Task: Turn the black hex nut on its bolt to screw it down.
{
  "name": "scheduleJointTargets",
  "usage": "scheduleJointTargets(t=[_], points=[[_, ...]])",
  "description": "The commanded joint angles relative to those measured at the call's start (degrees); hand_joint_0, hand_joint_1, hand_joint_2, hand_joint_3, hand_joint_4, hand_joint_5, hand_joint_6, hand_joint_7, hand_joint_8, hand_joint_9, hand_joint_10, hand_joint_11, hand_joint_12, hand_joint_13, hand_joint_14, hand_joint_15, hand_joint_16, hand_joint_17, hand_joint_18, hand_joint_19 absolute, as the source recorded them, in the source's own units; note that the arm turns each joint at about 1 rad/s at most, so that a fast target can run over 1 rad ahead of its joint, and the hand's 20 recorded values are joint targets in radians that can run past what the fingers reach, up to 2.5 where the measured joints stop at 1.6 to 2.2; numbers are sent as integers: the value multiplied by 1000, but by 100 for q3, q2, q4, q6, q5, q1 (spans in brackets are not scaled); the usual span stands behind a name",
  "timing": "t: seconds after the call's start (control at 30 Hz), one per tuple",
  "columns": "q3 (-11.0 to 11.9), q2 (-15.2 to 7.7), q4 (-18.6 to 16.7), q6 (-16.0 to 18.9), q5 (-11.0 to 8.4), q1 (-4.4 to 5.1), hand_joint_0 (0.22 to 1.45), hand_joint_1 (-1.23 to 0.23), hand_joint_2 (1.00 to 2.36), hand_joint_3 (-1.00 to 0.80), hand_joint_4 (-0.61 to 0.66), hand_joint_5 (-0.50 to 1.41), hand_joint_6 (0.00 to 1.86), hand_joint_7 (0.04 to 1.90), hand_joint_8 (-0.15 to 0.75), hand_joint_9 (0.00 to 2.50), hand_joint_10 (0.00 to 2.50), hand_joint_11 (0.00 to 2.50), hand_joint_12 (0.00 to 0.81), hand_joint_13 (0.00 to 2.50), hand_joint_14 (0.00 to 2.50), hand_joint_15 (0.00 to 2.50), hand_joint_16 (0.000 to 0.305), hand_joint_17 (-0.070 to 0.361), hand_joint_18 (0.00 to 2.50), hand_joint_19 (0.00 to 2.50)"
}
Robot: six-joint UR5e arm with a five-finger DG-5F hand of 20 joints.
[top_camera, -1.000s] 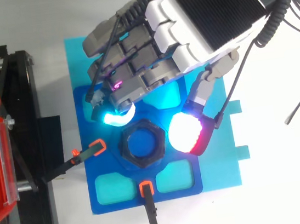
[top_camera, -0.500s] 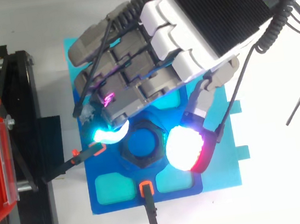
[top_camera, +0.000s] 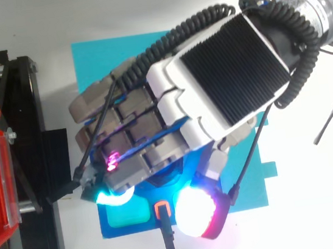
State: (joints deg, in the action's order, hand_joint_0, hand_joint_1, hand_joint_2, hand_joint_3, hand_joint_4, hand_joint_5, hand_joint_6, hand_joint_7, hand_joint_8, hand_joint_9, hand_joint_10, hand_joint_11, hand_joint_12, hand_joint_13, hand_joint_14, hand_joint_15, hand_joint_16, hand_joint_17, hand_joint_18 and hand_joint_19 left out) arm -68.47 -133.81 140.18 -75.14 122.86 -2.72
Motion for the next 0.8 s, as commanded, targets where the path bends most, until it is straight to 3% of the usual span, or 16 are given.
scheduleJointTargets(t=[0.0, 0.1, 0.27, 0.5, 0.77], points=[[0, 4, 45, -45, -78, 88, 468, -335, 1000, -500, 123, -102, 502, 1139, 189, 807, 13, 363, 255, 690, 14, 352, 31, 70, 432, 320], [0, 4, 141, -45, -130, 175, 468, -336, 1000, -500, 122, -102, 502, 1138, 190, 805, 13, 359, 252, 688, 14, 351, 31, 70, 433, 328], [0, 4, 229, -45, -183, 219, 470, -341, 1000, -500, 123, -102, 502, 1143, 187, 806, 13, 356, 253, 688, 14, 352, 31, 70, 433, 321], [-9, -4, 256, -45, -183, 228, 470, -344, 1000, -500, 130, -102, 502, 1142, 189, 807, 13, 364, 253, 689, 15, 345, 31, 70, 438, 320], [0, -4, 256, -36, -148, 167, 471, -347, 1000, -500, 120, -102, 502, 1134, 191, 806, 13, 363, 250, 689, 14, 346, 31, 69, 439, 324]])
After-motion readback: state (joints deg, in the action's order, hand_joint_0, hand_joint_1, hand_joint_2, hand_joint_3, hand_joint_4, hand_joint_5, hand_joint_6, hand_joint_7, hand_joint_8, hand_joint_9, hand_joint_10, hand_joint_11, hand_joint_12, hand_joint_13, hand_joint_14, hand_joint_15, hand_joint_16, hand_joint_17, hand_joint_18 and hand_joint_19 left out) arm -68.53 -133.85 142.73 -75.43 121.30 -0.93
